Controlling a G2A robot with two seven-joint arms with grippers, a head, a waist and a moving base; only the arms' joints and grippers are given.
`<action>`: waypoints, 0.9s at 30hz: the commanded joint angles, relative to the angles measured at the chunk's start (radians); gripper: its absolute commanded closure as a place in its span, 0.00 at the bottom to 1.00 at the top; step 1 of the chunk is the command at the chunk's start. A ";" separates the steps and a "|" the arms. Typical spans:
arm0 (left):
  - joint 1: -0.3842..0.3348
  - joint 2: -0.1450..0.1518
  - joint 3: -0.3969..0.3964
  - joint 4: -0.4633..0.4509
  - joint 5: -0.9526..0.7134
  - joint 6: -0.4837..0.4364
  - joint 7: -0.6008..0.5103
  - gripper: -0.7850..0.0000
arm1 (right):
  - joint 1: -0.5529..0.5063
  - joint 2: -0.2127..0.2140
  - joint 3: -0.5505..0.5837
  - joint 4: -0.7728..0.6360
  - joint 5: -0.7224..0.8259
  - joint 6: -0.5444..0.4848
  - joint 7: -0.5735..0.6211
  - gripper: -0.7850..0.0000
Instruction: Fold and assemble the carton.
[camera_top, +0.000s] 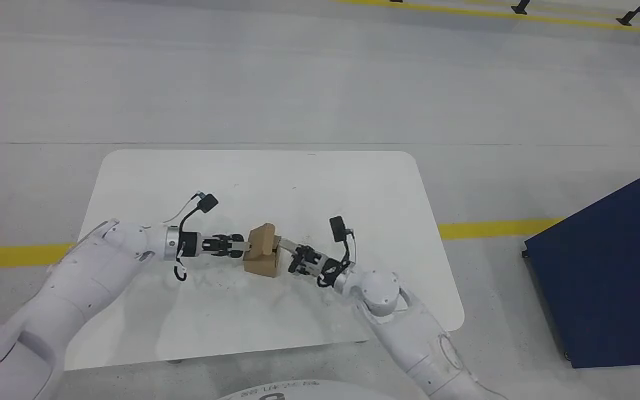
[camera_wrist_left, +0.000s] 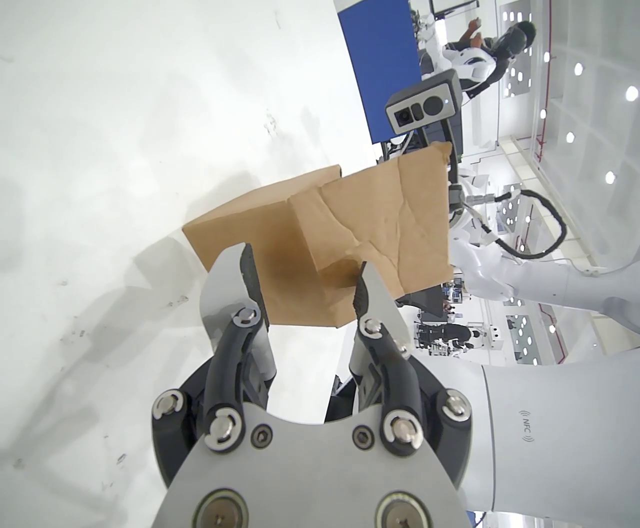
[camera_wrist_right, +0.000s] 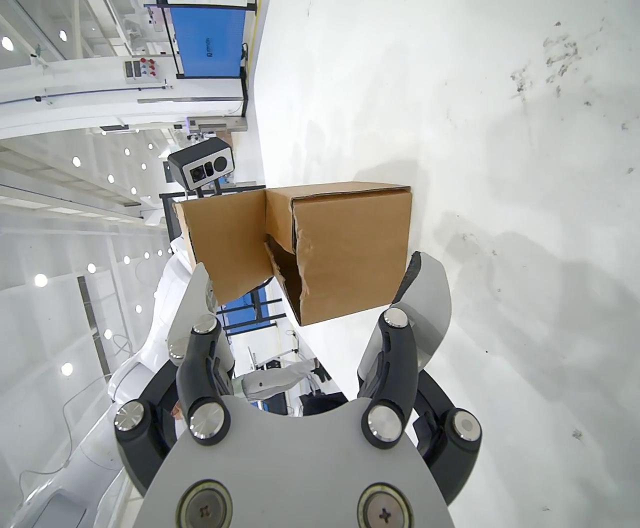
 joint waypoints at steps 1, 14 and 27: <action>-0.002 -0.001 0.002 0.000 0.001 0.001 -0.001 0.51 | -0.007 0.001 0.003 0.005 0.013 -0.043 0.006 0.16; -0.015 -0.026 0.024 0.039 0.024 0.013 -0.013 0.53 | -0.027 0.001 -0.002 0.030 0.038 -0.104 -0.032 0.31; -0.020 -0.044 0.032 0.064 0.029 0.002 -0.002 0.55 | 0.001 -0.004 -0.028 0.018 0.036 -0.002 -0.074 0.51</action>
